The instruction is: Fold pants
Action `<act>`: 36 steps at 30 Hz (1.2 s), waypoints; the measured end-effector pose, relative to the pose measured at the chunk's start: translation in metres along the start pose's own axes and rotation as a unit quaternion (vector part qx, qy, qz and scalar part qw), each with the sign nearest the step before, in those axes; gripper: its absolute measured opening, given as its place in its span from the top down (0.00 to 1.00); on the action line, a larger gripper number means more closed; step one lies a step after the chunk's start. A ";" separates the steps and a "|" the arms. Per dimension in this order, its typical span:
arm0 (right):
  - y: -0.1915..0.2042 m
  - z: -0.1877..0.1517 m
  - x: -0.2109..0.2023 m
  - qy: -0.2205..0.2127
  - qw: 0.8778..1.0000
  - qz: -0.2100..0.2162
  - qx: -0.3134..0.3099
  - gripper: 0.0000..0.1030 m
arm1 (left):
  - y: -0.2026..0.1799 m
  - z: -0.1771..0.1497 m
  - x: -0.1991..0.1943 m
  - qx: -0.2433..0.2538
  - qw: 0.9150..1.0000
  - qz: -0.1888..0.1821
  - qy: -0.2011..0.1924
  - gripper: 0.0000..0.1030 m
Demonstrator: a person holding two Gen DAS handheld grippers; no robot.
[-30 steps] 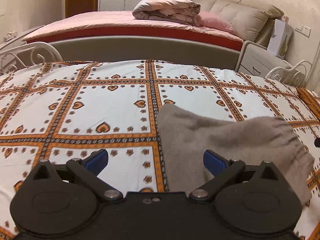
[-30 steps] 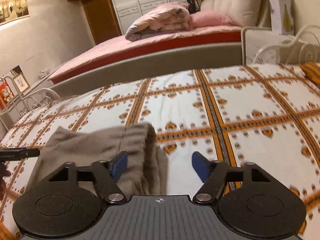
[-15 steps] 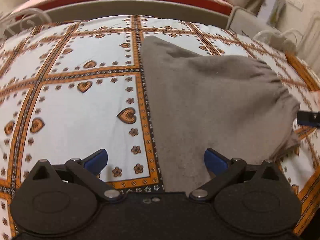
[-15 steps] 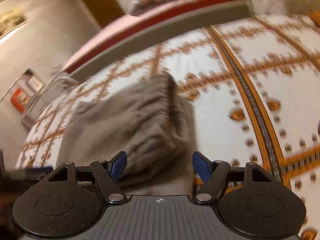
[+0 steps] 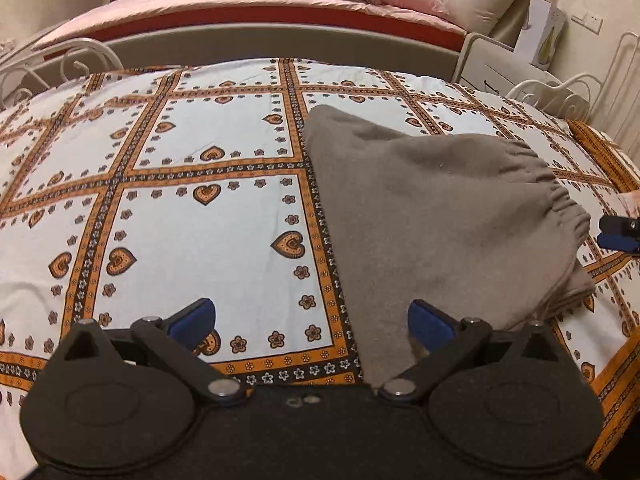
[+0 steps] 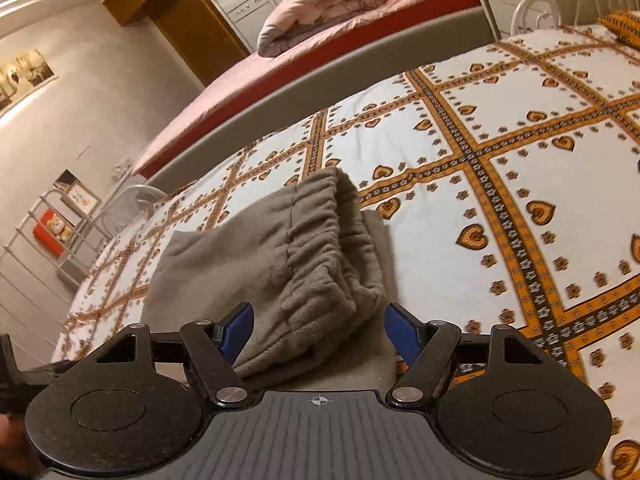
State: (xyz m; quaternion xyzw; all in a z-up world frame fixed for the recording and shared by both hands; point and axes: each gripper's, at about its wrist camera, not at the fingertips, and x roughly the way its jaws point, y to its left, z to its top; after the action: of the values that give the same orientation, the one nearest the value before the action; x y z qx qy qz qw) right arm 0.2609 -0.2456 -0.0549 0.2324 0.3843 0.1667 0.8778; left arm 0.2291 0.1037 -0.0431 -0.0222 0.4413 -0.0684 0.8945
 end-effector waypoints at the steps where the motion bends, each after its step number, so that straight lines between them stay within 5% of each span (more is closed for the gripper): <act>1: 0.001 0.000 0.002 0.000 1.000 -0.008 -0.008 0.30 | 0.000 0.000 0.002 0.001 1.000 0.001 0.003 0.06; 8: -0.008 -0.002 -0.002 0.003 0.999 -0.030 -0.018 0.30 | 0.003 0.004 0.004 -0.009 1.000 -0.003 0.000 0.06; 17: -0.016 0.001 -0.004 0.002 1.000 -0.002 0.005 0.30 | 0.006 0.007 0.009 -0.027 0.998 -0.048 -0.012 0.12; 23: -0.033 0.004 0.003 0.016 0.997 0.041 0.062 0.30 | 0.020 0.008 0.028 -0.093 0.986 -0.138 -0.003 0.22; 36: -0.060 0.013 0.029 0.061 0.988 0.088 0.109 0.30 | 0.029 0.020 0.070 -0.134 0.969 -0.206 0.025 0.26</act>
State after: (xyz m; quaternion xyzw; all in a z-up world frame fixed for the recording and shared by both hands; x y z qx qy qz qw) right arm 0.2963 -0.2857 -0.0972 0.3490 0.4306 0.2145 0.8042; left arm 0.2899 0.1218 -0.0885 -0.2301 0.4542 -0.1920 0.8390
